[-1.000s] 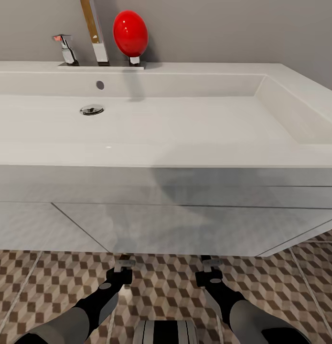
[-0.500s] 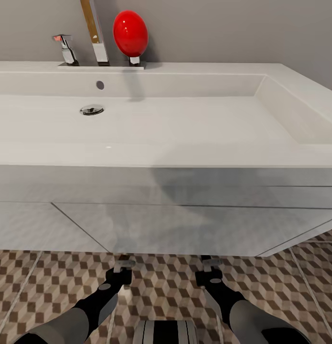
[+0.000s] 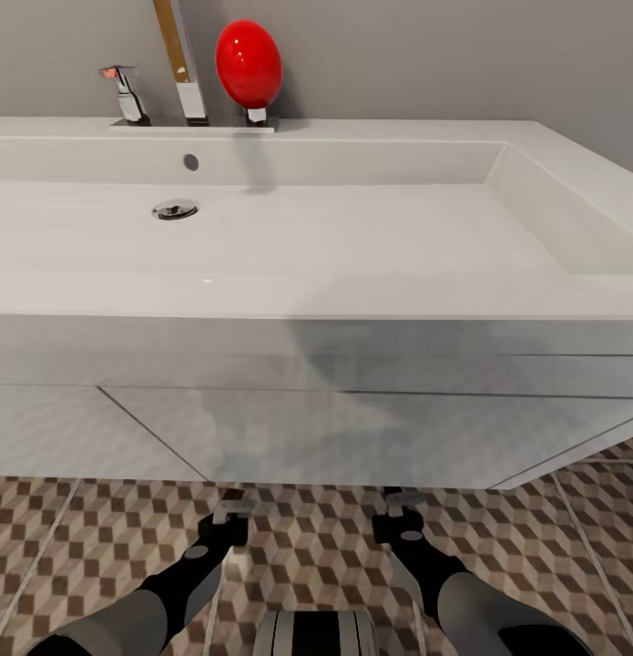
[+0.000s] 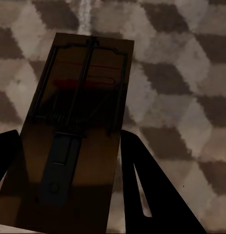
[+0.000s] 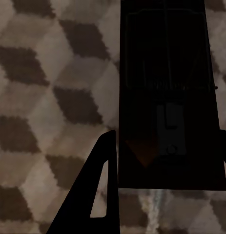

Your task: Take the four mousetraps from the cabinet in the bathroom and place them on the bathroom floor. Make sure all four end up on the same floor surface, and ensure that at least two of them are either under or directly next to the same bathroom sink.

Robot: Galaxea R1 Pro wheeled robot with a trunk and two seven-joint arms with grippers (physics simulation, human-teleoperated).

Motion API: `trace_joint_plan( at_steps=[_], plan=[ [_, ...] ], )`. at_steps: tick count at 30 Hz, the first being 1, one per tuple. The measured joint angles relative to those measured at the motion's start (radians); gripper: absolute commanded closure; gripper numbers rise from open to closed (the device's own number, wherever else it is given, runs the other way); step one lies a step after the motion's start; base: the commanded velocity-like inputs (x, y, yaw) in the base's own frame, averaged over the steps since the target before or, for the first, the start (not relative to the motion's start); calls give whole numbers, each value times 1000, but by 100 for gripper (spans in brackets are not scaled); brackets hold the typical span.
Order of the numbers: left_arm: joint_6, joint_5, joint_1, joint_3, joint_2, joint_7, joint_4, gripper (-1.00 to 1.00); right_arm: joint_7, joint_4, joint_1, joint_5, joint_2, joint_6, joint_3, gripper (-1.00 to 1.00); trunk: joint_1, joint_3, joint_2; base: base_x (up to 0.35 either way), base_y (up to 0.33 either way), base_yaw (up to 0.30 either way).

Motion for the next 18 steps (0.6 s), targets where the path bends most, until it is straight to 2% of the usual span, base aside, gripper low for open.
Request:
trace_joint_plan(
  at_steps=[9,18],
  plan=[
    [-5,-1,0,0,0,-1,16,100,0,4,0,0,-1,-8,1,100,0,0,0,0,0,0],
    [-10,-1,0,0,0,-1,17,100,1,49,0,-1,0,-56,1,100,0,0,0,0,0,0]
  ],
)
